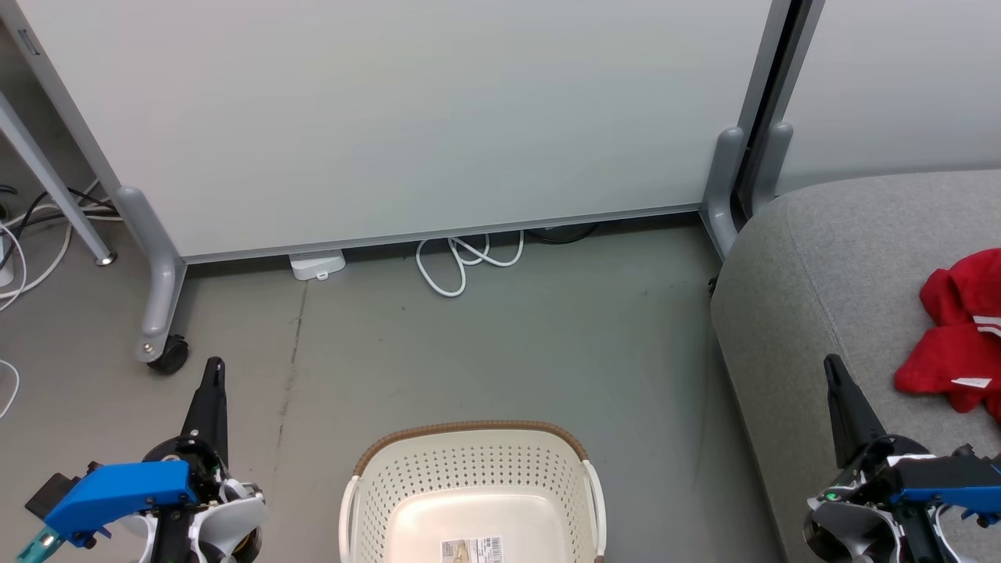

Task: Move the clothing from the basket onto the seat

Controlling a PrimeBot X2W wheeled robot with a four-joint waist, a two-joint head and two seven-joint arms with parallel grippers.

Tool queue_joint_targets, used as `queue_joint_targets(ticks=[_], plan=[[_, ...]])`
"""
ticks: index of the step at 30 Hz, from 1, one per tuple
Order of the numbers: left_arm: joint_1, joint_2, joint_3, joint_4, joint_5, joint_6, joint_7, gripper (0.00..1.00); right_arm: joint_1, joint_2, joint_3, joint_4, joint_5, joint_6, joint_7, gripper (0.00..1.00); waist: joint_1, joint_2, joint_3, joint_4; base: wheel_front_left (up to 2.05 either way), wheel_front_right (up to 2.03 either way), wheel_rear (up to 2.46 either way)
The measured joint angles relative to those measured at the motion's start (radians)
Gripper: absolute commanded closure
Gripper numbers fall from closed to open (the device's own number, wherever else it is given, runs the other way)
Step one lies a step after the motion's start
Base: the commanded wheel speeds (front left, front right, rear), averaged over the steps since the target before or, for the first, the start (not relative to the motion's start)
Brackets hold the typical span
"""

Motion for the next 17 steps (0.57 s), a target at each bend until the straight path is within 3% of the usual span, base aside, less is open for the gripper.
queue_joint_targets(ticks=[17], plan=[[0.0,0.0,0.0,0.0,0.0,0.0,0.0,1.0,0.0,0.0,0.0,0.0,0.0,0.0,0.0,1.0,0.0,0.0,0.0,0.0,0.0,0.0,0.0]])
